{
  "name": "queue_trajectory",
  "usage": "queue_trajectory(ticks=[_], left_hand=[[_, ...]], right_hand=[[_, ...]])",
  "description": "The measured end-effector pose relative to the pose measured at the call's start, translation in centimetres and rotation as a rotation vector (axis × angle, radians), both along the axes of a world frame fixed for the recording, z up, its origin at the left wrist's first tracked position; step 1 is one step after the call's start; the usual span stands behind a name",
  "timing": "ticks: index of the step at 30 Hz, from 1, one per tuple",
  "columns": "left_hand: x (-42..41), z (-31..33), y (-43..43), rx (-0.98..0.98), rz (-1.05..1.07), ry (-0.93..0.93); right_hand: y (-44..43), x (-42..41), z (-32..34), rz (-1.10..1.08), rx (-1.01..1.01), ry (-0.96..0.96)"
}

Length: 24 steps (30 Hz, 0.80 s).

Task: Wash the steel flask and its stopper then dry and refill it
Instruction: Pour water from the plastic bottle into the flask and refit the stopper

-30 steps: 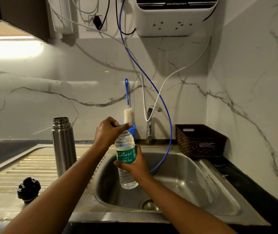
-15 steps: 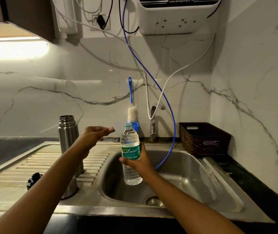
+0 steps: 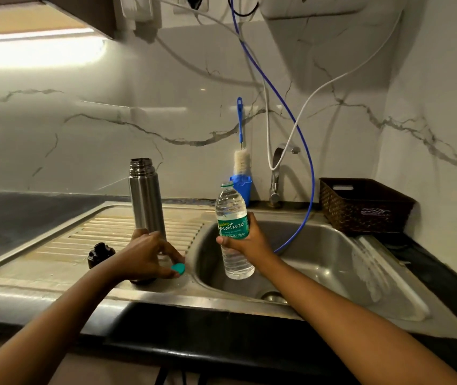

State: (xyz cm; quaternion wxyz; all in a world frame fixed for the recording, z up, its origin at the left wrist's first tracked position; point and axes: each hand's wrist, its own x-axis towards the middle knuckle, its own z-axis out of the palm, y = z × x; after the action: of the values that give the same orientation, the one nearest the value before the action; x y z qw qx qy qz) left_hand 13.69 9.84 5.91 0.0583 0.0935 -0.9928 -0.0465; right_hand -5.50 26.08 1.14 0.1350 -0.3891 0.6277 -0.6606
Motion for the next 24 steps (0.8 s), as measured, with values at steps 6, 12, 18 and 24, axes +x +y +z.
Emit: queue_trajectory(ticks=[6, 12, 18, 24], left_hand=[[-1.1, -0.5, -0.2, -0.176, 0.035, -0.254], [-1.1, -0.8, -1.3, -0.049, -0.027, -0.109], [-1.4, -0.2, -2.3, 0.317, 0.23, 0.96], [-4.5, 1.4, -6.1, 0.824, 0.529, 0.944]], right_hand=[[0.2, -0.2, 0.0, 0.011, 0.014, 0.002], [0.2, -0.1, 0.1, 0.018, 0.01, -0.004], [0.5, 0.1, 0.3, 0.029, -0.012, -0.035], [0.4, -0.3, 0.1, 0.032, -0.002, -0.017]])
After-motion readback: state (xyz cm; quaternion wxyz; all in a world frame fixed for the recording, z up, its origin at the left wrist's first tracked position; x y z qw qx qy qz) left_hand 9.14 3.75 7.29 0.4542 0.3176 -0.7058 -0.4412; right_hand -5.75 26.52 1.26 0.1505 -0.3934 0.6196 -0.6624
